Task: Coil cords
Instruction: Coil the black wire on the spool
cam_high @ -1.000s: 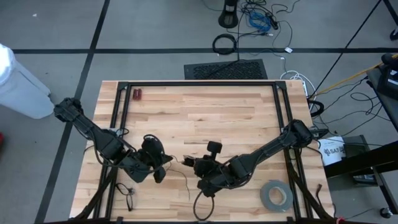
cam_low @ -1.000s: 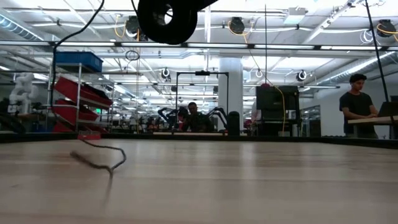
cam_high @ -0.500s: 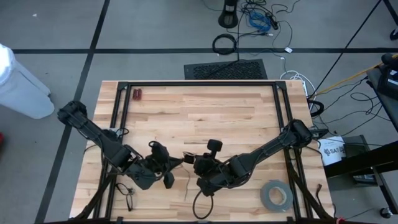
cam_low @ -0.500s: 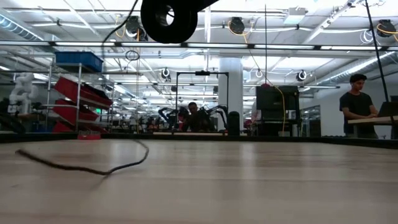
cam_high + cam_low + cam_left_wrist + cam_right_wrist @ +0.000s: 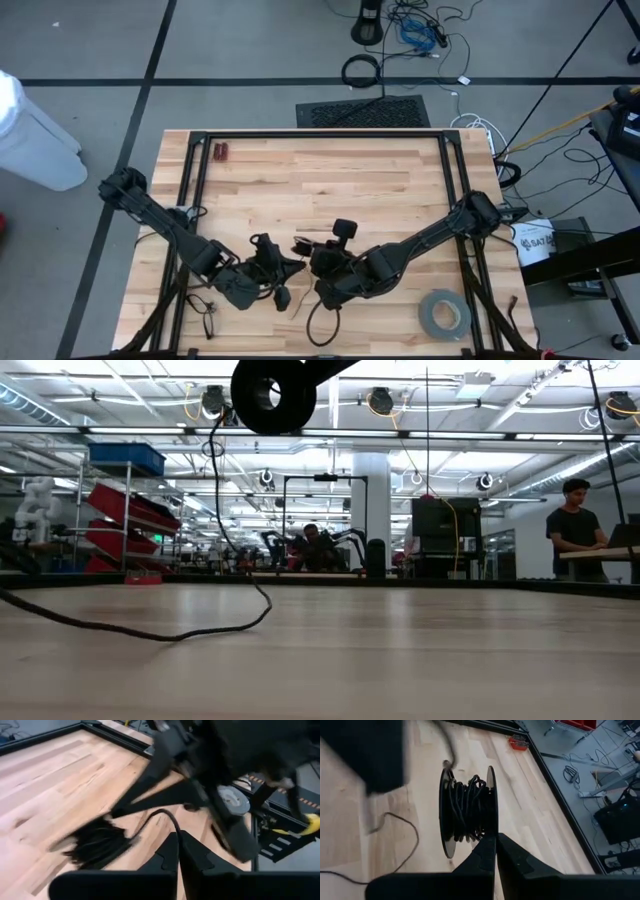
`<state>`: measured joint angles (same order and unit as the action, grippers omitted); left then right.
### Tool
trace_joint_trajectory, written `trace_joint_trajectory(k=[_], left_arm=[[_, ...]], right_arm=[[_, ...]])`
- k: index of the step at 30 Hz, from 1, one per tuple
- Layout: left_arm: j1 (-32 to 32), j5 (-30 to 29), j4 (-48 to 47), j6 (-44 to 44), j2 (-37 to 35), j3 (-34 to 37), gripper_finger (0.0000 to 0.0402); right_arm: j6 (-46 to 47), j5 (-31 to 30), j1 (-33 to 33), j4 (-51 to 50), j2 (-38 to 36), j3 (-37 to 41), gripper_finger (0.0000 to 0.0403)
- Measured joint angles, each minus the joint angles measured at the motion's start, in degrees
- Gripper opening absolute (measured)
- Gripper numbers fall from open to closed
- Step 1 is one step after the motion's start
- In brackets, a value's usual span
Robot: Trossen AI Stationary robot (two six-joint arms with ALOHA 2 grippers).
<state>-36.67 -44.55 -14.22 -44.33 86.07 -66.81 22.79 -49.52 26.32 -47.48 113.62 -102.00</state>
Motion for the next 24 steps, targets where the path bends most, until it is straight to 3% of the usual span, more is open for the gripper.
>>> trace_joint_trajectory(k=[12,20,24], left_arm=[[-0.5,1.1,2.1,2.4,2.3,0.0,0.0123],[-1.8,4.4,15.0,14.3,2.3,0.0,0.0134],[-2.3,5.3,16.9,16.6,2.3,0.0,0.0134]], right_arm=[[-3.1,4.2,-0.9,3.3,-2.6,0.0,0.0],[-5.5,7.6,-1.2,5.6,-6.7,0.0,0.0],[-7.1,7.7,-1.2,8.1,-8.5,0.0,0.0]])
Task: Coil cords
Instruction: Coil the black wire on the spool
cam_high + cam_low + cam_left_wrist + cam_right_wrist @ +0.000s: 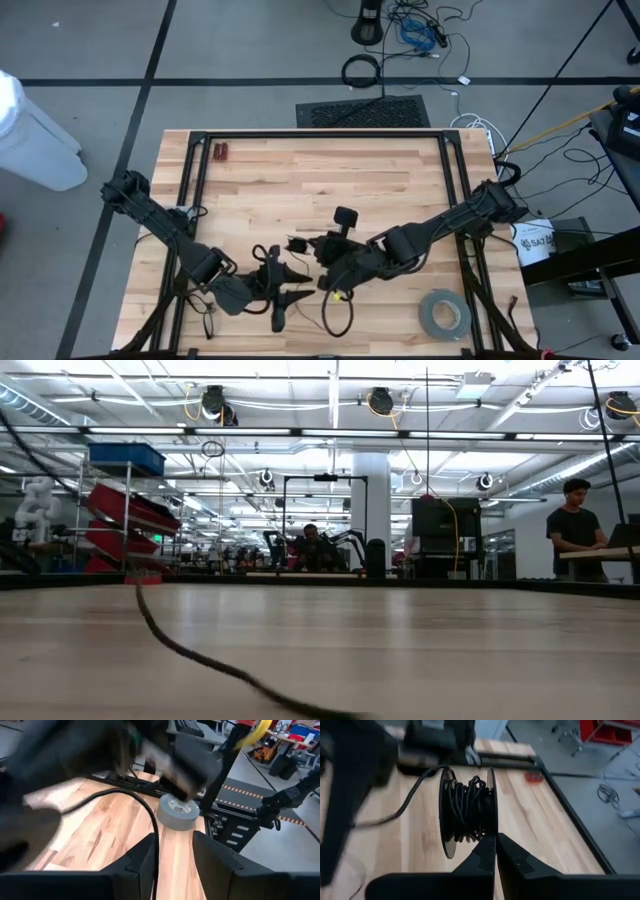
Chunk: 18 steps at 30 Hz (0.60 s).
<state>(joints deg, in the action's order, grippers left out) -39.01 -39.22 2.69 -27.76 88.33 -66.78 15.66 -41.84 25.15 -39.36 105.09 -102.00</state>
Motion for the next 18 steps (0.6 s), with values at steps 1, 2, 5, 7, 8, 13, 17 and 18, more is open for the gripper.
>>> trace_joint_trajectory(k=[1,2,5,7,8,13,17,18], left_arm=[[0.0,0.0,-0.1,0.0,0.0,0.0,0.0134],[0.0,0.0,-0.2,0.1,0.0,0.0,0.0134],[0.0,-0.1,-0.2,0.1,0.0,0.0,0.0135],[0.0,-0.1,-0.2,0.1,0.0,0.0,0.0135],[0.0,-0.1,-0.2,0.6,0.0,0.0,0.0135],[0.3,-1.9,-0.1,3.2,0.0,0.0,0.0135],[0.8,-2.2,0.6,4.4,0.0,0.0,0.0138],[0.8,-2.2,1.2,4.4,0.0,0.0,0.0141]], right_arm=[[-0.6,0.0,0.0,1.0,-0.5,0.0,0.0],[-1.5,0.0,0.0,2.0,-0.8,0.0,0.0],[-3.7,0.7,0.0,4.5,-1.9,0.0,0.0],[-4.4,2.9,0.0,5.7,-2.9,0.0,0.0],[-4.5,4.0,0.0,6.2,-3.4,0.0,0.0],[-4.7,6.2,0.0,7.3,-4.4,0.0,0.0],[-4.6,8.4,0.0,8.7,-4.8,0.0,0.0],[-4.5,8.7,0.0,8.8,-4.8,0.0,0.0]])
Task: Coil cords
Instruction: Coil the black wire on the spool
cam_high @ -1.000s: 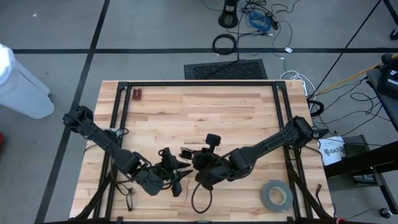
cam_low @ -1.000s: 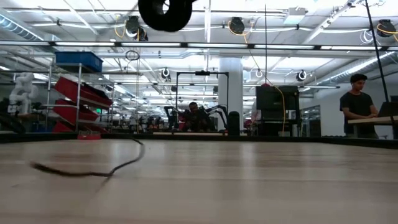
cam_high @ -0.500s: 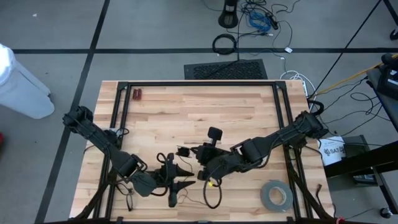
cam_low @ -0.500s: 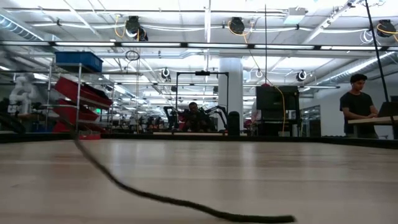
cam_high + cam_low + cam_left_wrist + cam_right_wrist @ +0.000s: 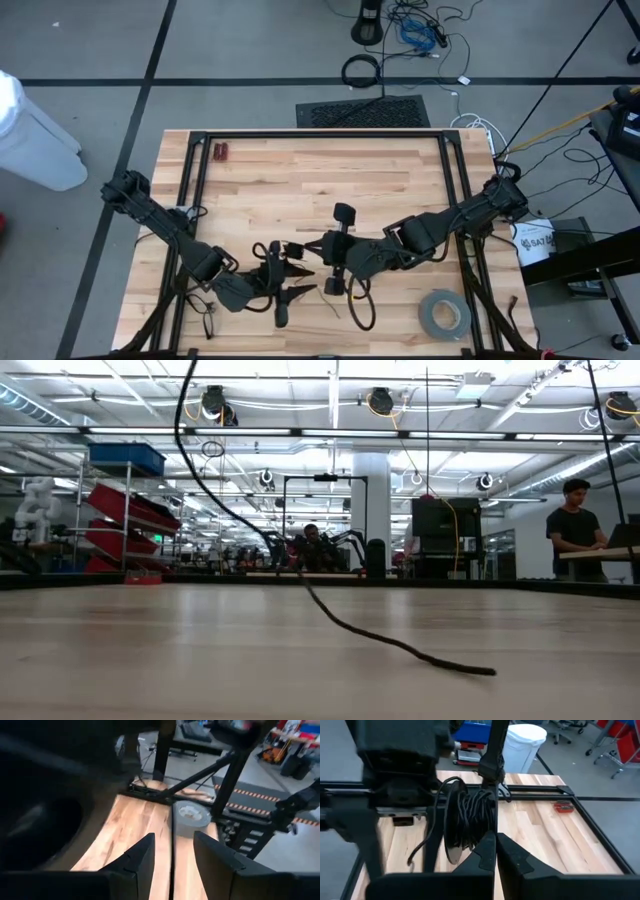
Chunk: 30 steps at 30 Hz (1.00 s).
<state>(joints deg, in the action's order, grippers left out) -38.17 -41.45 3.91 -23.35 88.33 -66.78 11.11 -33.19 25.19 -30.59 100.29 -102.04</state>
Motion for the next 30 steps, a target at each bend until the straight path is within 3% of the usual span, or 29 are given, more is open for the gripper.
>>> trace_joint_trajectory(k=[30], left_arm=[[-11.8,1.0,-0.6,-0.6,0.0,0.0,0.0155]], right_arm=[[4.7,-0.3,3.0,-1.3,0.1,0.0,0.0]])
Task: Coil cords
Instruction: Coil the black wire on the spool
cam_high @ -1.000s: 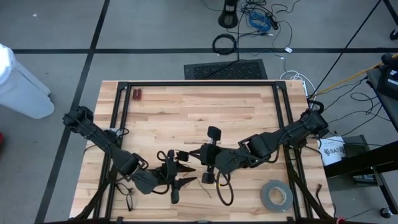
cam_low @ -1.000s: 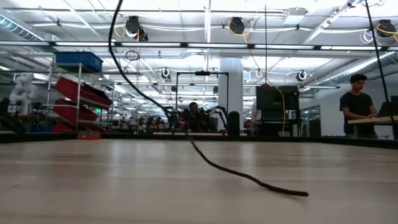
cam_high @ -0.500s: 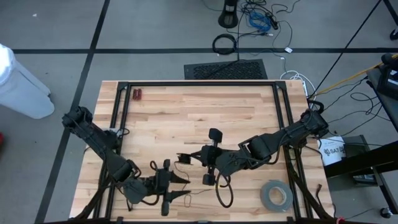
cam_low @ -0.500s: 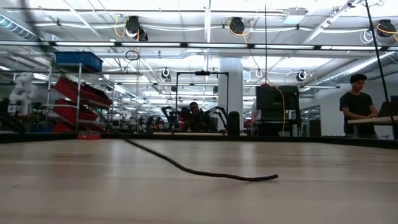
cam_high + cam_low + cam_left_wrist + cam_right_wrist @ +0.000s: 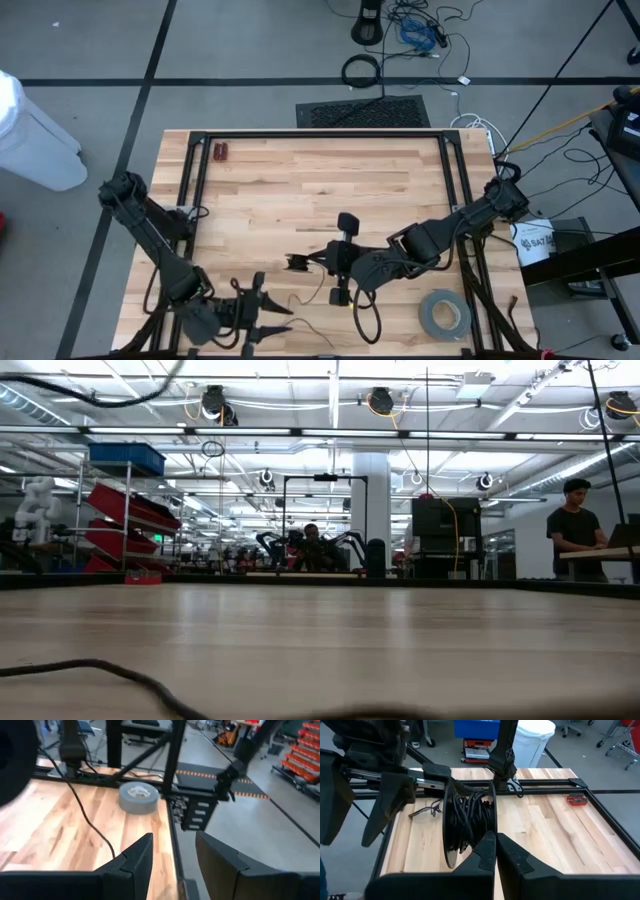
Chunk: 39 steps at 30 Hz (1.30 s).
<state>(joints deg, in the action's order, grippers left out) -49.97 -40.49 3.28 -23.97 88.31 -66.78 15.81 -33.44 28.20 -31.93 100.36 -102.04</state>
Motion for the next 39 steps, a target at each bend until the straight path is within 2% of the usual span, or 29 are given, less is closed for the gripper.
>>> trace_joint_trajectory(k=[3,5,8,12,15,18,22,26,31,36,39], left_arm=[[-1.6,-1.1,-1.1,-1.1,0.0,0.0,0.0155],[-2.8,-4.1,-1.3,-1.0,0.0,0.0,0.0155],[-4.7,-13.5,-1.2,1.4,0.0,0.0,0.0155],[-6.9,-28.2,-0.7,9.1,0.0,0.0,0.0155],[-7.2,-31.6,-0.3,14.9,-0.1,0.0,0.0155],[-6.1,-31.2,1.1,19.9,-0.2,0.0,0.0155],[-3.9,-27.5,5.3,27.8,-0.3,0.0,0.0155],[-1.3,-21.5,9.5,32.1,-0.3,0.0,0.0155],[1.3,-11.6,12.3,33.3,-0.3,0.0,0.0155],[1.7,-10.5,12.8,33.4,-0.3,0.0,0.0154],[1.7,-10.6,12.8,33.4,-0.3,0.0,0.0139]], right_arm=[[0.0,-0.1,0.5,0.5,0.0,0.0,0.0],[0.0,-0.9,1.0,0.5,0.0,0.0,0.0],[-0.3,-1.2,1.8,0.5,0.0,0.0,0.0],[-0.4,-1.8,3.3,0.5,0.0,0.0,0.0],[-0.6,-4.3,4.7,0.4,0.0,0.0,0.0],[-1.5,-5.7,6.0,0.5,0.0,0.0,0.0],[-1.5,-6.5,7.3,0.5,0.0,0.0,0.0],[-1.6,-7.2,8.1,1.0,0.5,0.0,0.0],[-1.8,-7.4,8.3,1.9,0.7,0.1,0.0],[-2.0,-7.4,8.3,2.5,0.7,0.1,0.0],[-3.4,-7.4,8.3,4.0,0.7,0.1,0.0]])
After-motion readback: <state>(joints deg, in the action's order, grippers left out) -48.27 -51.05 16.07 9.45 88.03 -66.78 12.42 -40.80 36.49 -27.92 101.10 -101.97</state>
